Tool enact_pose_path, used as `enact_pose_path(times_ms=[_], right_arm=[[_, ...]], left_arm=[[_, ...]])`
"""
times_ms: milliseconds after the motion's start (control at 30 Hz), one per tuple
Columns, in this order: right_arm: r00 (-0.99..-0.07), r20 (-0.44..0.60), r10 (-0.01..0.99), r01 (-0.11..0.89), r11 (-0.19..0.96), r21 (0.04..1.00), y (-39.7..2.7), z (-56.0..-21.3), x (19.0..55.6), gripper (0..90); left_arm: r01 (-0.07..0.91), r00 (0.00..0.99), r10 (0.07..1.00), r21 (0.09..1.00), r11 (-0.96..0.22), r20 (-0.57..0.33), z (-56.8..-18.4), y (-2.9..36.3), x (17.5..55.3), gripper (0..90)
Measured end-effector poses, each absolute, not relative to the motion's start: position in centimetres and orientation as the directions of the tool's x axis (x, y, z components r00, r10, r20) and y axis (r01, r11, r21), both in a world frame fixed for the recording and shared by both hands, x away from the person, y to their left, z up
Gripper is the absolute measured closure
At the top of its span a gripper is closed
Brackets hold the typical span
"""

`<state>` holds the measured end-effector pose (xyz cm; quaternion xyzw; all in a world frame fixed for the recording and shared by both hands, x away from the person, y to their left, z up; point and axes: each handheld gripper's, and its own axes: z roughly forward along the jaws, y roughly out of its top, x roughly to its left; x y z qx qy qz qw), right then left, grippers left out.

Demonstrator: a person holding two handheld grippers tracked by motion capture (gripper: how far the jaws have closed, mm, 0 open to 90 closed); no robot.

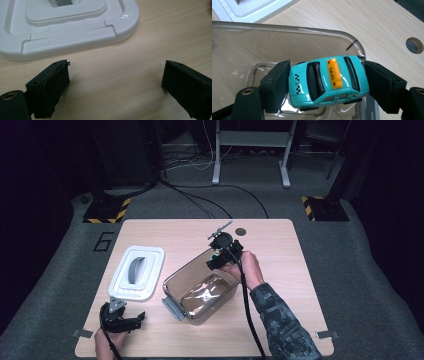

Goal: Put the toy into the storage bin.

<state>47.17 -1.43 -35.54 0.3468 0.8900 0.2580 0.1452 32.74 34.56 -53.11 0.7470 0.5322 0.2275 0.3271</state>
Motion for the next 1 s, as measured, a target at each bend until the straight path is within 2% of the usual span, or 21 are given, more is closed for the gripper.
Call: enact_pose_path(times_ms=[200, 1000], right_arm=[[-0.713, -0.06, 0.698, 0.572, 0.629, 0.525, -0.7, -36.0, 47.2, 23.0], [-0.705, -0.029, 0.709, 0.596, 0.613, 0.518, 0.7, -37.9, 48.2, 22.9]], left_arm=[[0.646, 0.33, 0.944, 0.731, -0.219, -0.009, -53.1, 34.6, 32.7, 6.9], [0.646, 0.33, 0.944, 0.731, -0.22, -0.008, -53.1, 34.6, 32.7, 6.9]])
